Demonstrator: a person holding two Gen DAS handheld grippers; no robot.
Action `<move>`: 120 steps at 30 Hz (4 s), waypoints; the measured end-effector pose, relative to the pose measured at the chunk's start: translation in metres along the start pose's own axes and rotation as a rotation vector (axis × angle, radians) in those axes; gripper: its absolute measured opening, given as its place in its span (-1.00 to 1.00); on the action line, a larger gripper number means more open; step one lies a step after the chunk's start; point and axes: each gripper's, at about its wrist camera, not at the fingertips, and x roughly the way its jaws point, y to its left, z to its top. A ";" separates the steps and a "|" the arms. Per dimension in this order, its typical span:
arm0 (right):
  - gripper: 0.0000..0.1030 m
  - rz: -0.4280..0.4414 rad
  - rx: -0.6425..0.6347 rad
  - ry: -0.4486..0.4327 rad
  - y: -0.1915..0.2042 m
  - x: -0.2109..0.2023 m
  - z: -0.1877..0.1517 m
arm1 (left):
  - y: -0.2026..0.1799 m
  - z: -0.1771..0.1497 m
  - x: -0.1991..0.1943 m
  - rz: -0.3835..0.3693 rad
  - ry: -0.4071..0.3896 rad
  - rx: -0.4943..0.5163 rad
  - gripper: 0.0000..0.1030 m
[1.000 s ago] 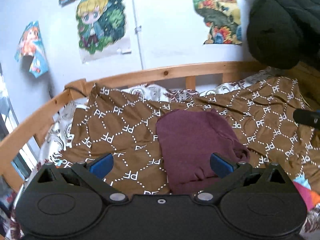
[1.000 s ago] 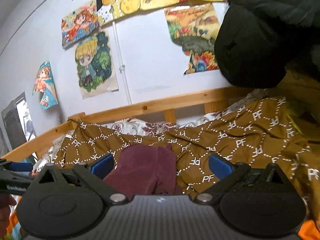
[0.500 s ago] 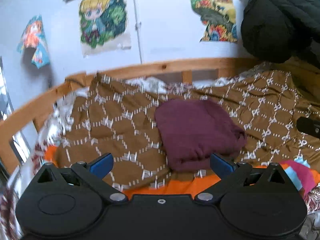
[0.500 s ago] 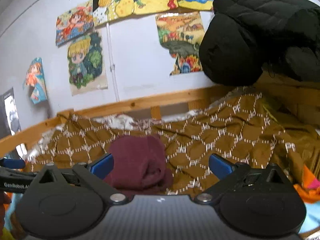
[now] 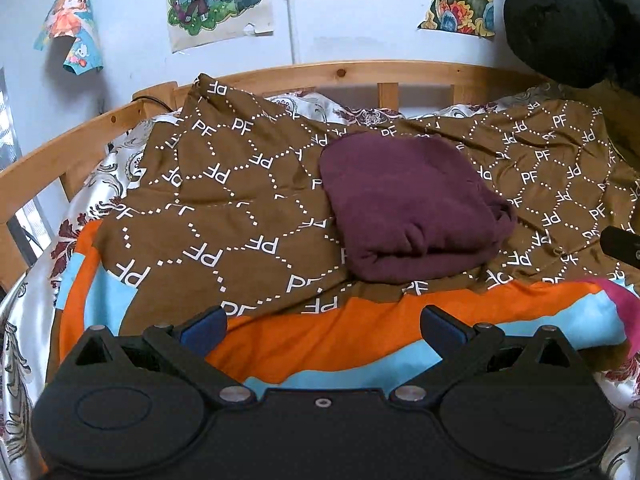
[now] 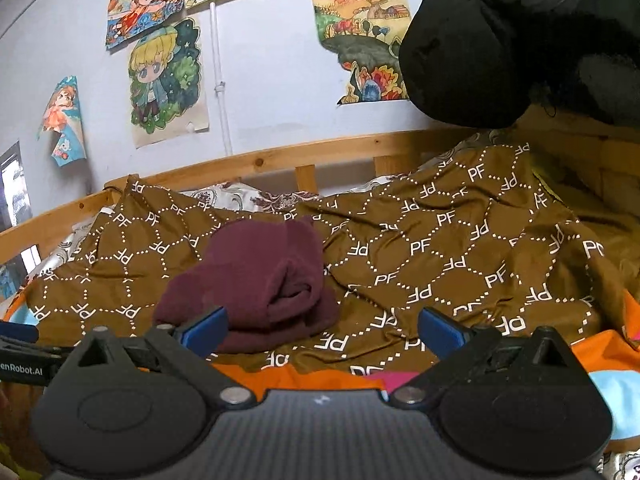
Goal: Fold small clothes
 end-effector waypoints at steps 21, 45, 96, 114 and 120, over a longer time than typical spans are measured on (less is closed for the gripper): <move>0.99 0.001 0.001 -0.011 0.000 -0.004 0.003 | -0.001 0.002 -0.005 -0.001 -0.016 -0.001 0.99; 0.99 -0.001 0.005 -0.010 0.001 -0.004 0.002 | -0.001 0.003 -0.006 0.001 -0.022 0.001 0.99; 0.99 -0.005 0.012 -0.009 0.001 -0.005 0.001 | 0.000 0.002 -0.006 0.001 -0.021 0.001 0.99; 0.99 -0.006 0.015 -0.008 0.000 -0.005 -0.001 | 0.000 0.001 -0.006 0.030 -0.011 -0.004 0.99; 0.99 -0.006 0.015 -0.007 0.000 -0.004 -0.001 | -0.006 0.000 -0.009 0.043 -0.023 0.023 0.99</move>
